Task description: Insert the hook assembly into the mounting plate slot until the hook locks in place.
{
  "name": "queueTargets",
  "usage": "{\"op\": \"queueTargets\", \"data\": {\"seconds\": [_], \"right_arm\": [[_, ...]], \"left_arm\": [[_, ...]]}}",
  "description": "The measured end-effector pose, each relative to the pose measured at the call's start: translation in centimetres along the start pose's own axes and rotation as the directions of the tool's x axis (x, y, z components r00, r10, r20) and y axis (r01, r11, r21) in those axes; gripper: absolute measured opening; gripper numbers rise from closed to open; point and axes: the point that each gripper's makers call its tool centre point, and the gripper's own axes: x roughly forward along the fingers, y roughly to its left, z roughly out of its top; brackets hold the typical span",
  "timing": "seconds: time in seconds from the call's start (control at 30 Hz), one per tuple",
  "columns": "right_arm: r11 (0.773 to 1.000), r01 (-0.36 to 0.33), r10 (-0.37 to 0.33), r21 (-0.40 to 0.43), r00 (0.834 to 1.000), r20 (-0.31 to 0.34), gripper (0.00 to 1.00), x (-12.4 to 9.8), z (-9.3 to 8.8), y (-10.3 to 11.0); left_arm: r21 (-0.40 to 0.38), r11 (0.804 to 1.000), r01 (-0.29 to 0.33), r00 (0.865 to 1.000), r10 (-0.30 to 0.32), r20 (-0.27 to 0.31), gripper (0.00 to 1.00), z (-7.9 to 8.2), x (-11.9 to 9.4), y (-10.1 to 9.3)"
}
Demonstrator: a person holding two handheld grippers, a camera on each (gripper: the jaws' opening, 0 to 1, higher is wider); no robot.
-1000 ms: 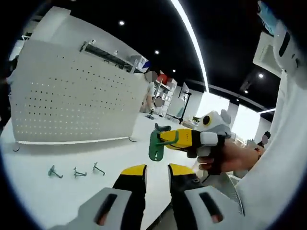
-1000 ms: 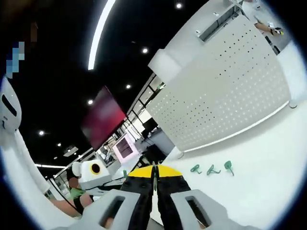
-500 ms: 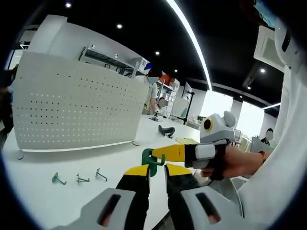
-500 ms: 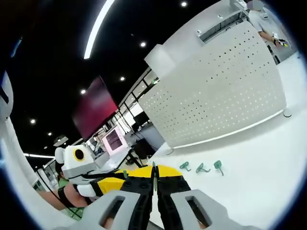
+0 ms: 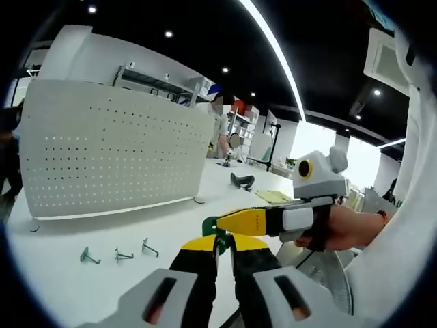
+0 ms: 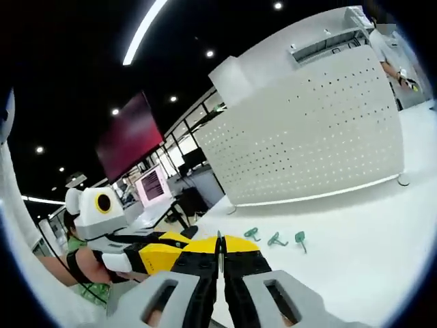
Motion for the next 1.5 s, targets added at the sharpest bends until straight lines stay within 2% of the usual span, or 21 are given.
{"op": "queueTargets", "data": {"seconds": [0.07, 0.2, 0.27, 0.4, 0.5, 0.8, 0.97, 1.07, 1.3, 1.37, 1.4, 1.5], "right_arm": [[0.999, 0.019, -0.020, -0.048, 1.000, -0.007, 0.00, 0.0, 0.0, 0.0], [0.997, 0.024, -0.025, -0.067, 1.000, -0.016, 0.00, 0.2, 0.1, 0.3], [0.995, 0.022, -0.024, -0.094, 0.999, -0.022, 0.00, 0.3, 0.0, 0.5], [0.996, 0.020, -0.022, -0.089, 0.999, -0.030, 0.00, 0.3, -0.1, 0.6], [0.996, 0.029, -0.032, -0.089, 0.999, -0.032, 0.00, 0.4, -0.1, 0.4], [0.996, 0.037, -0.040, -0.084, 0.999, -0.035, 0.00, 0.2, -0.2, 0.4], [0.991, 0.019, -0.023, -0.130, 0.999, -0.033, 0.01, 0.3, -0.1, 0.6], [0.992, 0.008, -0.012, -0.123, 0.999, -0.033, 0.01, 0.3, 0.0, 0.6], [0.985, -0.003, -0.002, -0.171, 1.000, -0.026, 0.01, 0.6, 0.1, 0.8], [0.985, -0.007, -0.002, -0.173, 0.999, -0.047, 0.05, 0.7, -0.1, 0.8], [0.984, -0.009, 0.002, -0.180, 0.999, -0.043, 0.08, 0.7, 0.0, 0.8], [0.984, -0.020, 0.017, -0.179, 1.000, -0.018, 0.10, 0.6, 0.5, 1.0]], "left_arm": [[0.016, 1.000, -0.021, 1.000, 0.022, -0.015, 0.08, -0.1, 0.1, 0.2], [0.050, 0.998, -0.044, 0.998, 0.047, -0.053, 0.07, -0.6, 0.3, 0.2], [0.050, 0.997, -0.050, 0.997, 0.053, -0.048, 0.08, -0.5, 0.3, 0.3], [0.035, 0.997, -0.064, 0.996, 0.066, -0.067, 0.07, -0.8, 0.4, 0.6], [0.079, 0.993, -0.082, 0.993, 0.088, -0.079, 0.06, -1.0, 0.5, 0.6], [0.085, 0.991, -0.104, 0.991, 0.111, -0.077, 0.03, -1.1, 0.3, 1.0], [0.080, 0.991, -0.103, 0.992, 0.109, -0.071, 0.02, -1.1, 0.2, 0.9], [0.062, 0.993, -0.103, 0.992, 0.108, -0.069, 0.02, -1.0, 0.1, 1.0], [0.071, 0.991, -0.112, 0.991, 0.116, -0.059, 0.02, -0.8, 0.0, 1.1], [0.064, 0.991, -0.115, 0.992, 0.118, -0.053, 0.02, -0.7, 0.0, 1.2], [0.065, 0.991, -0.117, 0.991, 0.120, -0.052, 0.02, -0.6, -0.1, 1.3], [0.065, 0.990, -0.127, 0.990, 0.130, -0.049, 0.02, -0.5, -0.2, 1.6]]}}
